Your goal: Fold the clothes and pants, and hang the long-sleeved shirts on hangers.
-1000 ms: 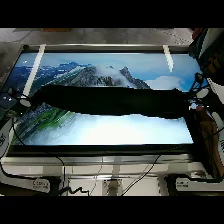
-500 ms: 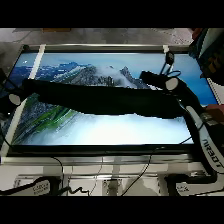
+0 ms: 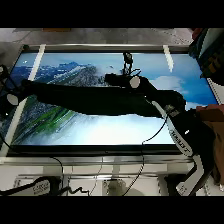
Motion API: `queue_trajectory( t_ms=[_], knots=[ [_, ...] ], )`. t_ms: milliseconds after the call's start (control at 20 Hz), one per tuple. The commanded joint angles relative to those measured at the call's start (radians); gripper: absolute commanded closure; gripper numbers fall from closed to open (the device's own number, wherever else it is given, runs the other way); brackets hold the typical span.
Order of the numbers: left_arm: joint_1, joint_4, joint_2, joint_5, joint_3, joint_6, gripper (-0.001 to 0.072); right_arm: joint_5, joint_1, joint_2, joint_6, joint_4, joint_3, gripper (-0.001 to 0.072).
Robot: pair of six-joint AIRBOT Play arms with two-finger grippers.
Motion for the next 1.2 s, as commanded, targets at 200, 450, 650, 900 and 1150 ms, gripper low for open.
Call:
queue_trajectory(
  t_ms=[200, 450, 650, 900, 1150],
  knots=[
    [-0.019, -0.108, -0.147, 0.138, 0.005, -0.043, 0.0684, 0.144, -0.063, -0.018, 0.007, -0.067, 0.021, 0.0676],
    [-0.037, -0.167, -0.282, 0.016, 0.096, -0.090, 0.0327, 0.192, -0.110, -0.018, 0.006, -0.073, 0.021, 0.0676],
    [-0.011, -0.160, -0.286, -0.104, 0.115, -0.087, 0.0004, 0.219, -0.116, -0.018, 0.006, -0.105, 0.021, 0.0675],
    [0.088, -0.163, -0.284, -0.272, 0.114, -0.172, 0.0004, 0.245, -0.116, -0.018, 0.006, -0.126, 0.021, 0.0676],
    [0.060, -0.271, -0.333, -0.176, 0.115, -0.174, 0.0004, 0.240, -0.116, -0.018, 0.006, -0.125, 0.021, 0.0676]
  ],
)
